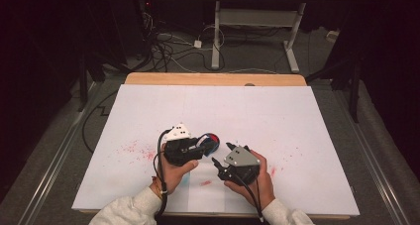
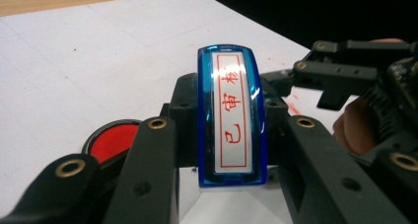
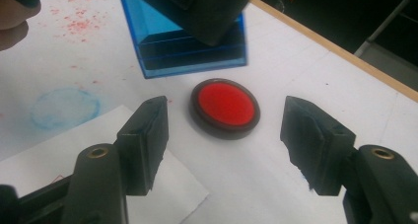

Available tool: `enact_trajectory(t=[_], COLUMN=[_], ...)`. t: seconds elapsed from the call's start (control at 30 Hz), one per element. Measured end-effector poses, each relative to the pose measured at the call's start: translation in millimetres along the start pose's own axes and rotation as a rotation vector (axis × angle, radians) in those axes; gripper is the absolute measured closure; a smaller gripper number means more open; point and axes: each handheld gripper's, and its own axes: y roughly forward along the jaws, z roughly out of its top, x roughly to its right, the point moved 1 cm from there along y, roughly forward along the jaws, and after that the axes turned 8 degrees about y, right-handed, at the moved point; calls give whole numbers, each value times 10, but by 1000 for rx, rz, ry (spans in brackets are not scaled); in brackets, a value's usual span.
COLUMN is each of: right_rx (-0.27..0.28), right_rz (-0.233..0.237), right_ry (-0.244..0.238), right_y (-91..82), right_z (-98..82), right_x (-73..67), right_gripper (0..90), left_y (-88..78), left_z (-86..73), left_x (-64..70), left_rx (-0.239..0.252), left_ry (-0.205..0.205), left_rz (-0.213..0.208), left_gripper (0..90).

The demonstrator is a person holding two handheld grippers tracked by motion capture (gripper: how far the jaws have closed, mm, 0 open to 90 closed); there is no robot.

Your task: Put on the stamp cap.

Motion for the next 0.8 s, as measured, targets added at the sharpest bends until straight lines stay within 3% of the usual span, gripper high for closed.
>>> enact_trajectory(t=[0.27, 0.8], right_rx=[20, 34], right_rz=[-36, -68], right_ry=[-29, -2], right_y=[-90, -362], right_z=[-5, -104], right_x=[88, 375], right_gripper=[343, 305], left_y=[-29, -85], left_z=[-27, -3], left_x=[-62, -111], left_rx=[-30, -66], left_ry=[22, 76], left_rz=[28, 72], left_gripper=[677, 676])
